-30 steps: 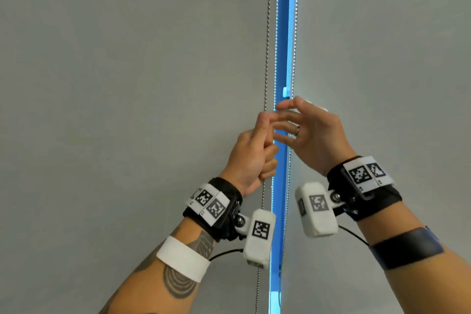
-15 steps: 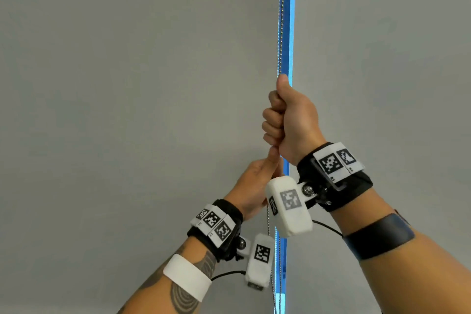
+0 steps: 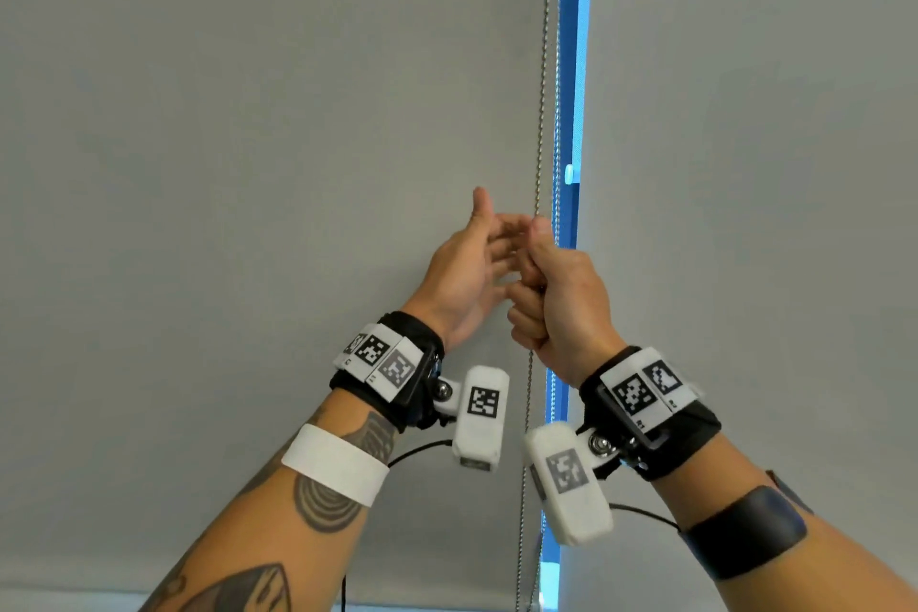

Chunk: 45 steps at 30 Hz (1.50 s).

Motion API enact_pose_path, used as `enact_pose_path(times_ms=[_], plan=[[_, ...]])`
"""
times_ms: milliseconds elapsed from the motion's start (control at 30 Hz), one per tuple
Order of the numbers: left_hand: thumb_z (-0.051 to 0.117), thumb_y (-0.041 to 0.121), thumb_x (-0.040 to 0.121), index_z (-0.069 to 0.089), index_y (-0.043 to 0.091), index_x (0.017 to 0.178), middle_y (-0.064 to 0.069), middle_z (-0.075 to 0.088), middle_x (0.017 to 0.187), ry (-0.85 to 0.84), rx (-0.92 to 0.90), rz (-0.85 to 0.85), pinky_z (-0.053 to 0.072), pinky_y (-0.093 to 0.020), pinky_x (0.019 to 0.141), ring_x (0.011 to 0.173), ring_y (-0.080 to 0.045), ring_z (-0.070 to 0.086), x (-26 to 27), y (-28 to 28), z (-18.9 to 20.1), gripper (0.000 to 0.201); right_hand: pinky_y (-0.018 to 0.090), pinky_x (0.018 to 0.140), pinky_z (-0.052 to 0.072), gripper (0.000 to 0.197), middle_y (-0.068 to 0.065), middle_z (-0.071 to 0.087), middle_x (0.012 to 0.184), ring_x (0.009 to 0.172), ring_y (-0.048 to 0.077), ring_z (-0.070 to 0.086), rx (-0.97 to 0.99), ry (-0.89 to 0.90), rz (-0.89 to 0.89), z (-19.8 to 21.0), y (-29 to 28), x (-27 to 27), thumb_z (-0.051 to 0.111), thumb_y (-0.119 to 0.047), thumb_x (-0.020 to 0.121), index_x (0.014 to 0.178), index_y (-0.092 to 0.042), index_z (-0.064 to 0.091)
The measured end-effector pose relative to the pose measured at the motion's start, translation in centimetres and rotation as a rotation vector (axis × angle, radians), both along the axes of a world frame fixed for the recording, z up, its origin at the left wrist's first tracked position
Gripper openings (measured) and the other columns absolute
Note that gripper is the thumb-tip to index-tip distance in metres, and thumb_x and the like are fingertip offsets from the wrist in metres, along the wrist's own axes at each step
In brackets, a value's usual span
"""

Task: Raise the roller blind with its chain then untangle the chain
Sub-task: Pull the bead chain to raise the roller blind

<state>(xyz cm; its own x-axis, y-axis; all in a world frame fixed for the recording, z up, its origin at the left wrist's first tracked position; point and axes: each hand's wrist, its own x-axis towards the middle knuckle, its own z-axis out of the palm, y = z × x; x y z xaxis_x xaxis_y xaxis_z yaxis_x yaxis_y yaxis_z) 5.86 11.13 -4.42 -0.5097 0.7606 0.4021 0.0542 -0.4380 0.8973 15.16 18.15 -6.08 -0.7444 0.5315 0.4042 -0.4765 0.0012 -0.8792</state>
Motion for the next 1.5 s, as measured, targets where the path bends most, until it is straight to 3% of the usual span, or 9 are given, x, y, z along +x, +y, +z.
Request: enact_pose_path(times_ms=[100,267,400,500,633,1000,1233,1367,1500], plan=[[0.028,0.06,0.105,0.068,0.011,0.098,-0.008,0.07,0.09,0.013,0.038,-0.019,0.049,-0.041,0.091,0.092,-0.025,0.064,0.8,0.2,1.3,0.063,0.02,0.04,0.012,0.063,-0.007,0.02,0.044,0.035,0.009,0.014,-0.008,-0.038,0.018,-2.3,0.0,-0.5,0.037,-0.05,0.11,0.052,-0.026,0.03],[0.04,0.061,0.103,0.061,0.015,0.084,-0.001,0.05,0.068,-0.042,0.085,-0.103,0.033,-0.029,0.057,0.056,-0.016,0.041,2.1,0.5,3.0,0.054,0.046,0.059,0.006,0.069,-0.008,0.02,0.047,0.05,0.016,0.009,0.039,-0.098,-0.031,-4.1,0.1,-0.9,0.041,-0.041,0.11,0.044,-0.027,0.03],[0.038,0.066,0.102,0.025,0.025,0.065,0.008,0.017,0.053,-0.044,0.088,-0.005,0.008,-0.028,0.044,0.044,-0.011,0.011,3.3,0.8,3.1,0.056,0.049,0.063,0.009,0.056,-0.007,0.022,0.051,0.051,0.015,0.015,0.138,-0.079,0.04,-4.6,1.1,-0.9,0.055,-0.053,0.092,0.049,-0.028,0.03],[0.036,0.063,0.104,0.014,0.025,0.069,0.008,0.013,0.05,0.01,0.117,0.092,0.009,-0.023,0.039,0.041,-0.011,0.009,3.8,0.8,2.8,0.056,0.046,0.061,0.01,0.049,0.003,0.026,0.061,0.056,0.021,0.02,0.187,-0.066,0.237,-4.8,2.7,-0.4,0.061,-0.052,0.082,0.066,-0.015,0.034],[0.034,0.059,0.105,0.022,0.025,0.06,0.009,0.015,0.046,0.017,0.154,0.075,0.01,-0.02,0.038,0.037,-0.009,0.009,3.7,0.5,2.2,0.058,0.043,0.074,0.043,0.04,0.011,0.062,0.091,0.082,0.024,0.059,0.142,-0.005,0.291,-3.5,5.4,1.0,0.07,-0.027,0.073,0.107,-0.008,0.061],[0.044,0.072,0.086,0.028,0.027,0.059,0.007,0.015,0.05,-0.017,-0.036,0.038,0.013,-0.019,0.037,0.037,-0.008,0.012,2.7,1.1,-5.5,0.054,0.04,0.085,0.051,0.034,0.015,0.07,0.11,0.101,0.03,0.065,0.124,0.115,0.164,2.9,4.8,1.9,0.062,-0.028,0.087,0.115,-0.011,0.062],[0.043,0.07,0.092,0.025,0.026,0.062,-0.001,0.009,0.061,-0.005,-0.096,0.049,0.008,-0.026,0.044,0.05,-0.017,0.006,2.7,1.3,-6.4,0.056,0.034,0.067,0.052,0.025,0.014,0.07,0.087,0.071,0.028,0.065,0.06,0.08,0.159,4.6,2.1,0.8,0.06,-0.032,0.095,0.105,-0.009,0.063],[0.034,0.061,0.102,0.033,0.022,0.058,0.005,0.03,0.05,0.097,-0.136,0.11,0.021,-0.026,0.047,0.044,-0.011,0.025,2.7,1.3,-6.1,0.059,0.026,0.044,0.018,0.052,-0.005,0.028,0.051,0.045,0.014,0.02,-0.025,0.008,0.0,6.5,-0.3,0.0,0.051,-0.05,0.102,0.059,-0.025,0.036],[0.037,0.071,0.095,0.053,0.019,0.068,-0.001,0.047,0.062,0.084,-0.132,-0.039,0.029,-0.032,0.059,0.056,-0.015,0.039,1.5,1.3,-6.3,0.061,0.023,0.042,0.012,0.061,-0.007,0.017,0.047,0.04,0.013,0.012,-0.015,0.015,-0.111,6.5,-0.8,-0.2,0.046,-0.055,0.104,0.055,-0.026,0.024]])
